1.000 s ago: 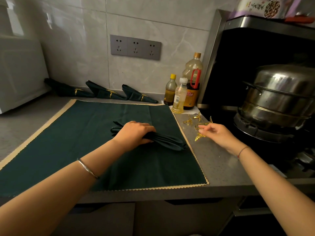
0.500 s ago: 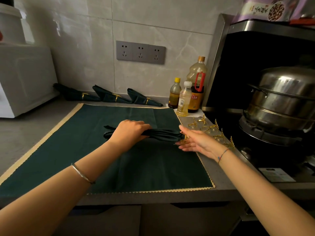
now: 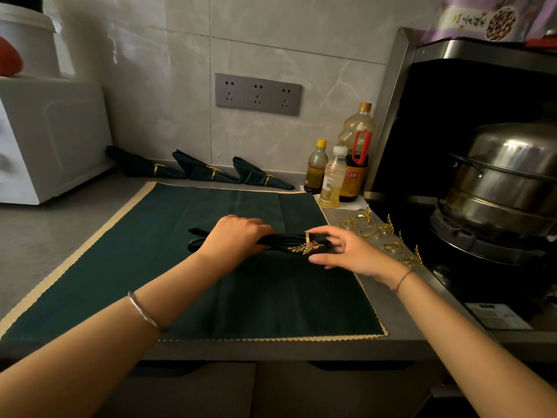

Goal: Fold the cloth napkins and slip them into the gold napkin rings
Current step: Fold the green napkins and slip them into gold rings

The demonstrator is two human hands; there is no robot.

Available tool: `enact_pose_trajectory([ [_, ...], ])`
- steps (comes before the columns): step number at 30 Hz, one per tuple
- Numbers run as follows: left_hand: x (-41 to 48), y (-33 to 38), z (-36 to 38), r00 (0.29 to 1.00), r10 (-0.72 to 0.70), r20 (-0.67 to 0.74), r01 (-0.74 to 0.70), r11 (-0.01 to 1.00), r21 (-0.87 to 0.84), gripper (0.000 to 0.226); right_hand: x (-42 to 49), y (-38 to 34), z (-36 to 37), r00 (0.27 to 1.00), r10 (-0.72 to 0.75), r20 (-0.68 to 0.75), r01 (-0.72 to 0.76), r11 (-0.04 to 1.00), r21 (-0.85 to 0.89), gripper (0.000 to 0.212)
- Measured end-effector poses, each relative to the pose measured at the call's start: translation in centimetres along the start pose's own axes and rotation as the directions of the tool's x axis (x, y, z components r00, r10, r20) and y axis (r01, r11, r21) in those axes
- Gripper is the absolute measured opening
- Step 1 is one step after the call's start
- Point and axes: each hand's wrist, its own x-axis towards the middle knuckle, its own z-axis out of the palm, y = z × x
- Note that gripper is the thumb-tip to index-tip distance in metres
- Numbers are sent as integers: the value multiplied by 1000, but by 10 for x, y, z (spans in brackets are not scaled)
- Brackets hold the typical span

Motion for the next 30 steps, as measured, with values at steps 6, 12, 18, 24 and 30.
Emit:
enact_pose_trajectory([
  [6, 2, 17, -1, 997, 60, -47, -61, 998, -26, 32, 6, 3, 14, 1000, -22, -18, 21, 1000, -17, 16],
  [12, 3, 7, 4, 999, -6, 53, 8, 999, -47, 32, 3, 8, 14, 992, -96, -77, 55, 907, -418, 50],
  [18, 7, 12, 10, 988, 56, 141, -35, 988, -148, 59, -4, 12, 22, 968, -188, -168, 43, 780, -625, 33],
  [24, 12, 26, 17, 995, 81, 66, -66, 976, -208, 51, -4, 10, 28, 959, -211, -188, 62, 805, -589, 27],
  [30, 13, 16, 12, 988, 94, 119, -81, 990, -115, 48, -10, 16, 22, 953, -197, -231, 23, 805, -592, 22],
])
